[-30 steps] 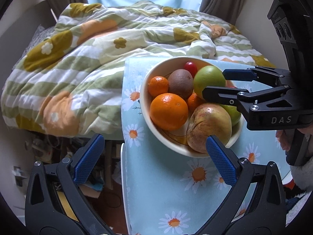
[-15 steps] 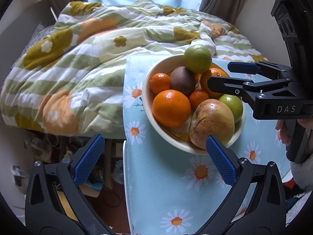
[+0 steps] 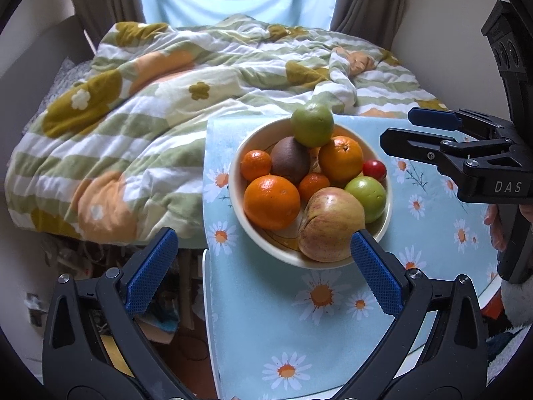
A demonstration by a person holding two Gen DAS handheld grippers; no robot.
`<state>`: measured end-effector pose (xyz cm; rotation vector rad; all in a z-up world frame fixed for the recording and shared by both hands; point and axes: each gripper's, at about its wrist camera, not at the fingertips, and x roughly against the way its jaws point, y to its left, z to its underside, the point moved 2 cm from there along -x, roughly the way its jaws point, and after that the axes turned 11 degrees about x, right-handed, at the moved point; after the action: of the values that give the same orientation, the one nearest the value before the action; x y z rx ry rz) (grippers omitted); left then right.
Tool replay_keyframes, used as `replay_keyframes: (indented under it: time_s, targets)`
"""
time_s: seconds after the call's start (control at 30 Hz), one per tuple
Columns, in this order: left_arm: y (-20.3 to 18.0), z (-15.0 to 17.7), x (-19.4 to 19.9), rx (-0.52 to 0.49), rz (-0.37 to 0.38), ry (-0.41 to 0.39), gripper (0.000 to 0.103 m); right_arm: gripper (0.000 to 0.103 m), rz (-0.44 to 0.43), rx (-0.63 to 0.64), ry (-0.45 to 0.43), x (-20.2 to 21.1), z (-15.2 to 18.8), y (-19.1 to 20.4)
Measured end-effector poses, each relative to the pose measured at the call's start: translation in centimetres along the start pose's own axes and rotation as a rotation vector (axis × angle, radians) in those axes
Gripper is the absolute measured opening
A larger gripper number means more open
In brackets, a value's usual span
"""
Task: Organize fruits
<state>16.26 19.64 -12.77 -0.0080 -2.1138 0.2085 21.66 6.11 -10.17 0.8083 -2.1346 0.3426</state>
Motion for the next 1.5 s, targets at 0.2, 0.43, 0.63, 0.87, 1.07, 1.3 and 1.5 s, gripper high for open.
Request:
replay_keyframes:
  time_s: [0.2, 0.43, 0.63, 0.87, 1.07, 1.3, 1.5]
  targets:
    - [-3.4, -1.2, 4.4, -0.004, 0.003, -0.076, 0.103, 0.08, 0.082, -0.033, -0.041, 6.6, 0.4, -1.7]
    - [-7.9, -0.8, 8.9, 0.038, 0.003, -0.154, 0.103, 0.103, 0.221, -0.122, -0.064, 14.4, 3.3, -4.3]
    - [-11.0, 0.6, 11.4, 0.062, -0.011, -0.206, 0.103, 0.103, 0.375, -0.227, -0.035, 19.5, 7.4, -6.0]
    - [-13.0, 2.4, 12.6, 0.063, -0.02, -0.222, 0.103, 0.103, 0.445, -0.269, -0.007, 22.2, 10.9, -6.2]
    - [-13.8, 3.0, 13.5, 0.046, -0.02, -0.236, 0.103, 0.103, 0.455, -0.295, -0.027, 23.4, 11.9, -6.1]
    - [-14.2, 2.9, 14.2, 0.036, -0.025, -0.256, 0.103, 0.103, 0.46, -0.3, -0.044, 23.8, 12.0, -6.2]
    - [-14.2, 2.8, 14.2, 0.035, -0.025, -0.26, 0.103, 0.103, 0.462, -0.301, -0.047, 23.8, 12.0, -6.2]
